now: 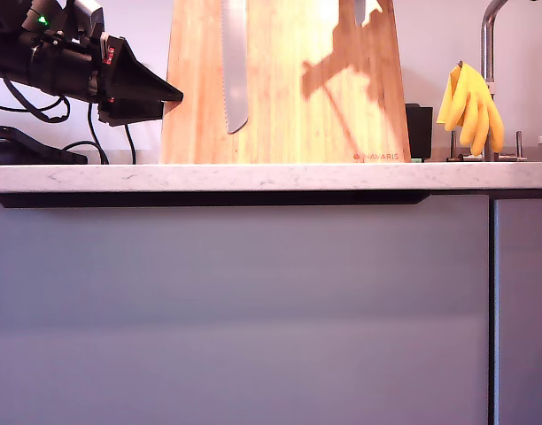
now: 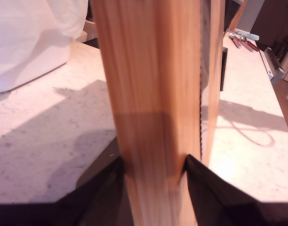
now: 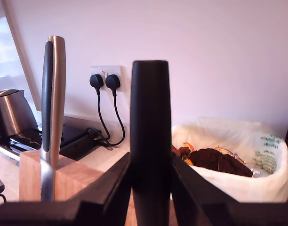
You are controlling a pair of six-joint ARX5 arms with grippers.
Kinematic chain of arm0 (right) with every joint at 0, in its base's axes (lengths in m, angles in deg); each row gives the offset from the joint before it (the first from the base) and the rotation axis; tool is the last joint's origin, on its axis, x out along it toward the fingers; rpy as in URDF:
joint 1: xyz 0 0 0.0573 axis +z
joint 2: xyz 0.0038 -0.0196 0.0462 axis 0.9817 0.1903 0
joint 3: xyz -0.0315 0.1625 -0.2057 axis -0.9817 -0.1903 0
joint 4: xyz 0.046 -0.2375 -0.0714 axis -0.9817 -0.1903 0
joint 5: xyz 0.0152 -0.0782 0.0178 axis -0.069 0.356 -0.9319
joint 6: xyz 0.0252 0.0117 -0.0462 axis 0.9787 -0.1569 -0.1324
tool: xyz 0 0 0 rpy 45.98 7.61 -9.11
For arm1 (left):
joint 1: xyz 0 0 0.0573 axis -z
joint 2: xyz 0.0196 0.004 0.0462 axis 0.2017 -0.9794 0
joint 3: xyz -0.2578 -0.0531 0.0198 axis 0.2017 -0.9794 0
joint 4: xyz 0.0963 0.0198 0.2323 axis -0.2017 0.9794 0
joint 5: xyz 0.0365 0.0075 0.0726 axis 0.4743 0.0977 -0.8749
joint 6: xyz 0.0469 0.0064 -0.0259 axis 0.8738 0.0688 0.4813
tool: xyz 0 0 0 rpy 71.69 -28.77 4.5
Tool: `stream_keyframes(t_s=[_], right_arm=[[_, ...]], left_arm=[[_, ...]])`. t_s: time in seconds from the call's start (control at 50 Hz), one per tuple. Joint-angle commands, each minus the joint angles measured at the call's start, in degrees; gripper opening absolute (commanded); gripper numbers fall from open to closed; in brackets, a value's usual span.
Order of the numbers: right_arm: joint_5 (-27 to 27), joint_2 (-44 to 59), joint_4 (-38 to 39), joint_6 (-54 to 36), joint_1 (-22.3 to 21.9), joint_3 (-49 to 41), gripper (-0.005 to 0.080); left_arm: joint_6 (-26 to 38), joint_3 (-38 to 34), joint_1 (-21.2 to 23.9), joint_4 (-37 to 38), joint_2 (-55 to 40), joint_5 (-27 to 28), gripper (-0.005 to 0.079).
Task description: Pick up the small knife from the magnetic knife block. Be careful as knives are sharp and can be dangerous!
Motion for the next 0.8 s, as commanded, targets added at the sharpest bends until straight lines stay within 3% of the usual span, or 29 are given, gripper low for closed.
stream_keyframes(t_s=[0.0, 0.78], right_arm=[[-0.44, -1.38, 0.20, 0.00, 0.11, 0.66, -0.0013], [-3.98, -5.09, -14.29, 0.02, -6.84, 0.66, -0.0013]], left_arm=[[0.46, 0.33, 2.99, -0.61, -1.42, -0.61, -0.0019], [0.42, 0.33, 2.99, -0.15, -1.42, -0.74, -0.0019]])
